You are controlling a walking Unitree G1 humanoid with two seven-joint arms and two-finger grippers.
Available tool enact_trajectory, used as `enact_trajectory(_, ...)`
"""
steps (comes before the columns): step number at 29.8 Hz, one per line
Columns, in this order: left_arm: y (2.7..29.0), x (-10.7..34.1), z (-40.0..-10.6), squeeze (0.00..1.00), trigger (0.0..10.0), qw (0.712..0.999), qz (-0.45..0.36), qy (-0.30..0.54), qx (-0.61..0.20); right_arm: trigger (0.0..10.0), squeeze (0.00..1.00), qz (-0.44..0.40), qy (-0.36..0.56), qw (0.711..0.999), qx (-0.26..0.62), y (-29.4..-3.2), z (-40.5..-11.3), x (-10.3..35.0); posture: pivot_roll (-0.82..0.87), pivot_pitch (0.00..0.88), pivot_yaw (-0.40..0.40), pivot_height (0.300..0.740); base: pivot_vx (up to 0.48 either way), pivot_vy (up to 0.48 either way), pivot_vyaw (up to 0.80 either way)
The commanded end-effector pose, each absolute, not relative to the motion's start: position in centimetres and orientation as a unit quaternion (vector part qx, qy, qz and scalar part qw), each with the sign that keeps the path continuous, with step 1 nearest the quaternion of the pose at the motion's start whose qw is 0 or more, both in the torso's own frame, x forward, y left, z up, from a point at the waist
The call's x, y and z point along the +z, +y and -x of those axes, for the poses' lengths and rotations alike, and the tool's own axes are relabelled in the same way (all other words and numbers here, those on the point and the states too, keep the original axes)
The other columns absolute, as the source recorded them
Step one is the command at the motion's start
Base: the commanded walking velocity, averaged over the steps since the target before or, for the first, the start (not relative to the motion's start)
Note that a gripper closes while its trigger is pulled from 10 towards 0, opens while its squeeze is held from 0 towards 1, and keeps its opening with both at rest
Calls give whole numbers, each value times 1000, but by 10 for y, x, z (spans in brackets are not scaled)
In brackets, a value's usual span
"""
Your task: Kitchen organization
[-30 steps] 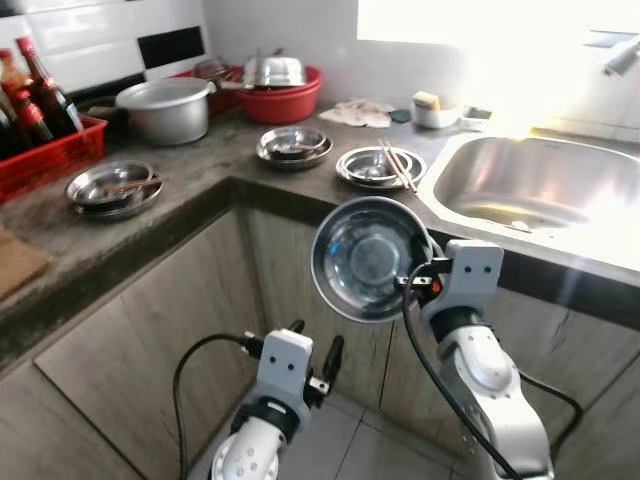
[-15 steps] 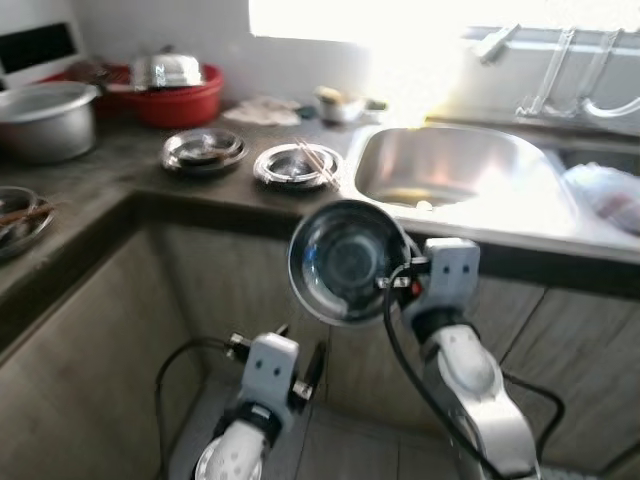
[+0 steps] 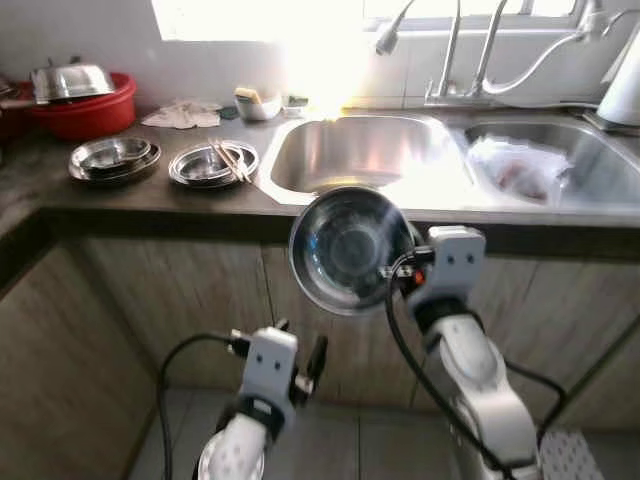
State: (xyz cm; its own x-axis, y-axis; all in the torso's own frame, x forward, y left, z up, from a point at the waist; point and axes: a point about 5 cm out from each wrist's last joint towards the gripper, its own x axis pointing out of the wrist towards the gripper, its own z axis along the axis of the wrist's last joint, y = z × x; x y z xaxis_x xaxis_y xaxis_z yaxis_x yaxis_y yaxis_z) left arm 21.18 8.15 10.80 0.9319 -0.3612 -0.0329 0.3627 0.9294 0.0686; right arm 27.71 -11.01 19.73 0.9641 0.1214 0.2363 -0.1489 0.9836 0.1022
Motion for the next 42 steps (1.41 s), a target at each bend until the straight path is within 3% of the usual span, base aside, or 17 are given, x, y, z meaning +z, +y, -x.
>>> enact_trajectory(1,85,110,-213,0,10000,983,-38,7,-181,10000,0,-68,-143,984,81,-106,-278,213,3,31,7,740,274,0,0)
enact_trajectory(12,83,110,-212,0,10000,982,-36,4,-183,10000,0,-61,-181,979,72,-117,-290,236,5,20,0,740,306,0,0)
enact_trajectory(33,82,109,-211,0,10000,980,-43,5,-193,10000,0,-60,-177,980,66,-123,-294,236,3,22,5,740,417,0,0)
enact_trajectory(42,82,110,-212,0,10000,980,-46,4,-193,10000,0,-61,-174,981,64,-124,-295,235,5,29,2,740,262,-378,0)
